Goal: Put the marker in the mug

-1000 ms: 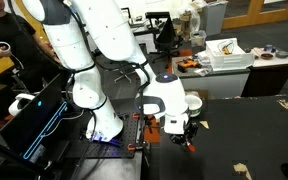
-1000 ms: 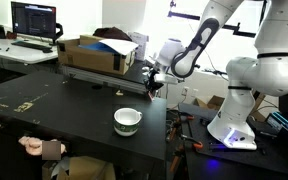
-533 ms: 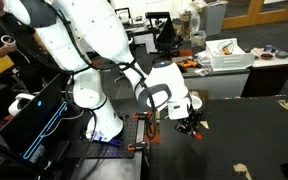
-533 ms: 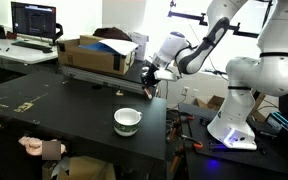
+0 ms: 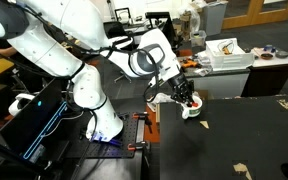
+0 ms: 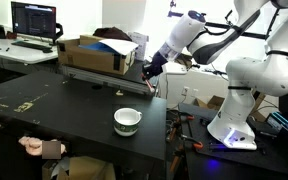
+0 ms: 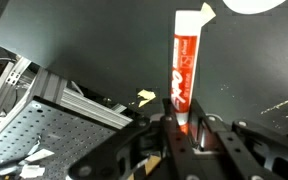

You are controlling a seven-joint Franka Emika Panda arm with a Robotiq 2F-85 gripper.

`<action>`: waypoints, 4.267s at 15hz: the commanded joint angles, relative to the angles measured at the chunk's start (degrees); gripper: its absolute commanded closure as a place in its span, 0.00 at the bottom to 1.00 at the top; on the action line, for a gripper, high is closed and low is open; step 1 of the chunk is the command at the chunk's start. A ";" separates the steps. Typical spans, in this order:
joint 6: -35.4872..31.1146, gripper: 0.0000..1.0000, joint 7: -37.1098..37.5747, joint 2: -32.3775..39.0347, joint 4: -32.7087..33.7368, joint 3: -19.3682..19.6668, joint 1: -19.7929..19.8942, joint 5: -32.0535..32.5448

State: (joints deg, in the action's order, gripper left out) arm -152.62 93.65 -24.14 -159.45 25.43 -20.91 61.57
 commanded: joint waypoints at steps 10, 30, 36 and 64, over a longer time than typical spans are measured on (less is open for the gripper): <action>24.46 0.95 15.88 8.82 9.30 -38.26 13.16 -0.62; 26.26 0.95 21.29 32.33 25.23 -37.03 10.62 12.65; 21.71 0.95 18.00 36.12 26.76 -36.52 11.19 10.96; 20.17 0.00 16.71 30.69 21.27 -35.75 11.40 2.87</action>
State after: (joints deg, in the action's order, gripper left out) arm -131.60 110.95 13.62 -133.60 -10.82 -9.75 67.16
